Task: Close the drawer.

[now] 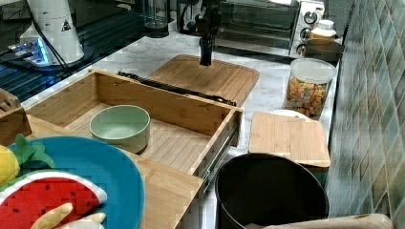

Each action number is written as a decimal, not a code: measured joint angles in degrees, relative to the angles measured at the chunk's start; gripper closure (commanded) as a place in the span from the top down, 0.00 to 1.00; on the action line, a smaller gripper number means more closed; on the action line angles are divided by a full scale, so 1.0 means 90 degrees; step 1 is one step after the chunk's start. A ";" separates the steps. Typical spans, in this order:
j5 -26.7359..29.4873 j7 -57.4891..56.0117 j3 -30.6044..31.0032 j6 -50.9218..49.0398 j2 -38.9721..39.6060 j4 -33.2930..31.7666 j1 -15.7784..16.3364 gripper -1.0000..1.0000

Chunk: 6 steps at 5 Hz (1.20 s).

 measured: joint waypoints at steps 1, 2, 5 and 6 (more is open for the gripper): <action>0.0005 -0.0173 -0.0018 -0.0323 0.0248 0.0062 -0.0063 0.00; 0.0005 -0.0533 -0.0112 -0.0131 0.0560 0.0025 -0.0081 0.00; 0.0146 -0.1717 -0.0197 0.0115 0.0513 -0.0137 -0.0875 0.00; 0.0367 -0.2084 -0.0219 0.0112 0.0397 -0.0075 -0.1281 0.00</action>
